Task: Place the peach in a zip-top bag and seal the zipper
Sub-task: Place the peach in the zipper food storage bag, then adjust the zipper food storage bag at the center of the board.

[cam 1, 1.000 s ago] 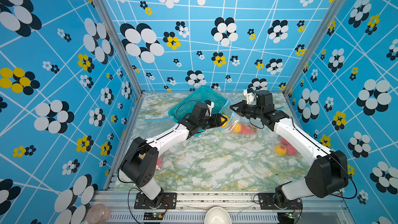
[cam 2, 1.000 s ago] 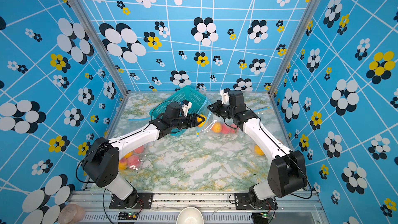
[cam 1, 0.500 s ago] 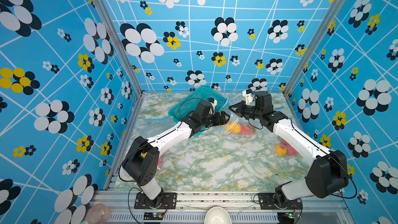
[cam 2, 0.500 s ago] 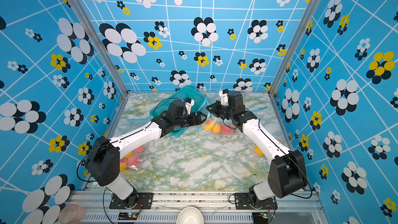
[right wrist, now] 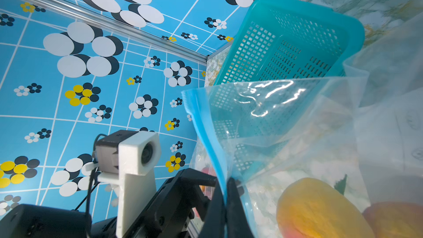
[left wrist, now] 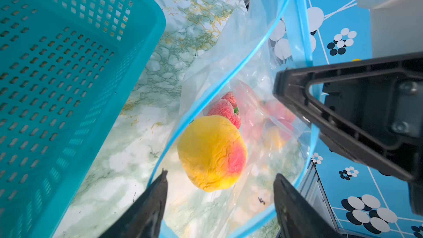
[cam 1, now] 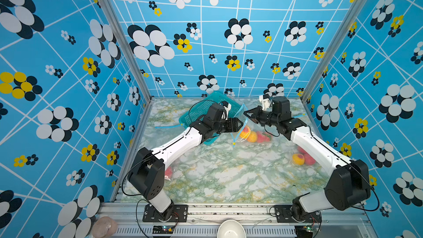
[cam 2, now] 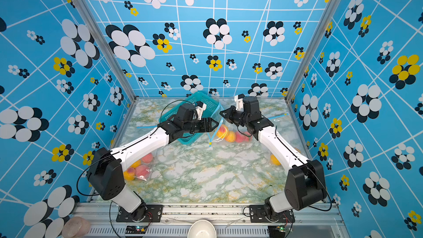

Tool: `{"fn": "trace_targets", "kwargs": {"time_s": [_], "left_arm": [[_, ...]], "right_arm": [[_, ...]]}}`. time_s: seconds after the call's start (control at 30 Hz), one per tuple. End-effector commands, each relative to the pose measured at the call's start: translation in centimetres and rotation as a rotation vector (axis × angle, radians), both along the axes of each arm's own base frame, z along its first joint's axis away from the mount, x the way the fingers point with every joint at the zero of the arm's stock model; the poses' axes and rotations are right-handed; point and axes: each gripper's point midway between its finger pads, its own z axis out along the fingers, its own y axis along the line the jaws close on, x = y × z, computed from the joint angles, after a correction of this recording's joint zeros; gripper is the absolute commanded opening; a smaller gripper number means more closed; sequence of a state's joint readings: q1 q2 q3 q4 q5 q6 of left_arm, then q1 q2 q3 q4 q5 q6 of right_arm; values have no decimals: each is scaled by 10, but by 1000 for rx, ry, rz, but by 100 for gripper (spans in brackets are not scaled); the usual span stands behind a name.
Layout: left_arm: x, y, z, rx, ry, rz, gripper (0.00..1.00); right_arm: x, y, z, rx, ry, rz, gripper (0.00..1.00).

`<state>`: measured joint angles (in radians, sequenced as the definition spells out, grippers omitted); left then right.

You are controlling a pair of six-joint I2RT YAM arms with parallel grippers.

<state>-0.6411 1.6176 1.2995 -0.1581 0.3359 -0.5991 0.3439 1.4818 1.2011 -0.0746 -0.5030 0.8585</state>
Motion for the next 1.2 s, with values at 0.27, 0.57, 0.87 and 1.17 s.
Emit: {"fn": "trace_targets", "kwargs": {"time_s": [0.27, 0.57, 0.87, 1.17], "left_arm": [[-27, 42, 18, 190, -168, -150, 59], [-56, 53, -1, 158, -175, -186, 51], [-67, 40, -9, 8, -159, -208, 39], [-72, 27, -20, -10, -141, -242, 30]], "right_arm": [[8, -5, 3, 28, -5, -38, 0], [14, -13, 9, 70, 0, -93, 0], [19, -15, 14, 102, 0, -119, 0], [20, -15, 21, 119, -7, -126, 0]]}}
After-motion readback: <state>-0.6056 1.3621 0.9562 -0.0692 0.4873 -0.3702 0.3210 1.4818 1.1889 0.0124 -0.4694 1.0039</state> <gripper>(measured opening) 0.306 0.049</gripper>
